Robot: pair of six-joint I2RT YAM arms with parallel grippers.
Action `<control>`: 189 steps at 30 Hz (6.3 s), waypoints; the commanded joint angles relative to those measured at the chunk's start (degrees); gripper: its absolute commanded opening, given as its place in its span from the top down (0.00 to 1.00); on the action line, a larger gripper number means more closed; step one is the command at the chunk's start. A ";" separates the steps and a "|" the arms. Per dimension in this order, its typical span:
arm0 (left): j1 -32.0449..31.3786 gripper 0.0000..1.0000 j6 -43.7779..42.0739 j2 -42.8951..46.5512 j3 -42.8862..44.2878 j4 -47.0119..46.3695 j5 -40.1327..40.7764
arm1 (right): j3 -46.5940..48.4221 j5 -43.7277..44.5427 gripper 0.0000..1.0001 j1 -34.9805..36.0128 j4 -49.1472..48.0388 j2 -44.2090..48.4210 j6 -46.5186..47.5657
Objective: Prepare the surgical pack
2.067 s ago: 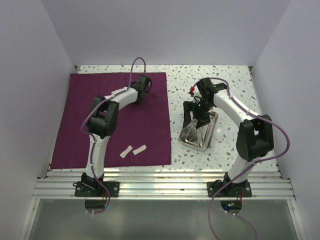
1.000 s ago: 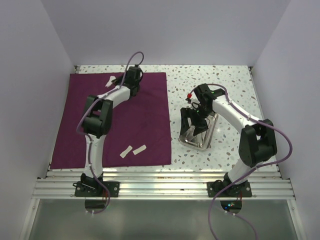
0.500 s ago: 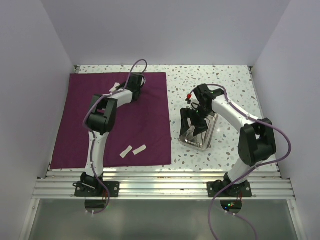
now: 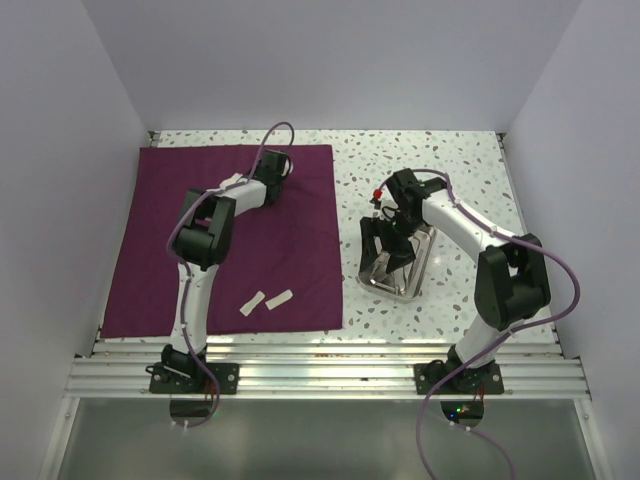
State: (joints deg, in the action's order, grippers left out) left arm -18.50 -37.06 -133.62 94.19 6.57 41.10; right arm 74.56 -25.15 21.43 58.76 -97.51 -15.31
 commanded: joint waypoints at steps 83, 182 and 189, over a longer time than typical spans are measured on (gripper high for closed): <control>0.57 0.60 10.87 -0.50 3.72 7.32 -3.66 | 2.87 -2.54 0.20 0.19 -0.14 -2.59 0.28; -33.00 0.99 23.44 49.25 -29.95 1.69 -42.42 | 13.15 -4.57 0.72 3.44 -3.04 -4.53 -43.84; -32.91 0.78 23.87 49.86 -30.38 1.78 -44.88 | 13.33 -5.18 1.00 3.35 -3.56 -5.05 -41.73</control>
State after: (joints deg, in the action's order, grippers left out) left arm -51.44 -12.64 -84.33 62.02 8.62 -2.44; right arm 85.67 -30.11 24.73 53.82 -104.18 -58.15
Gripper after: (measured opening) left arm 0.192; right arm 0.035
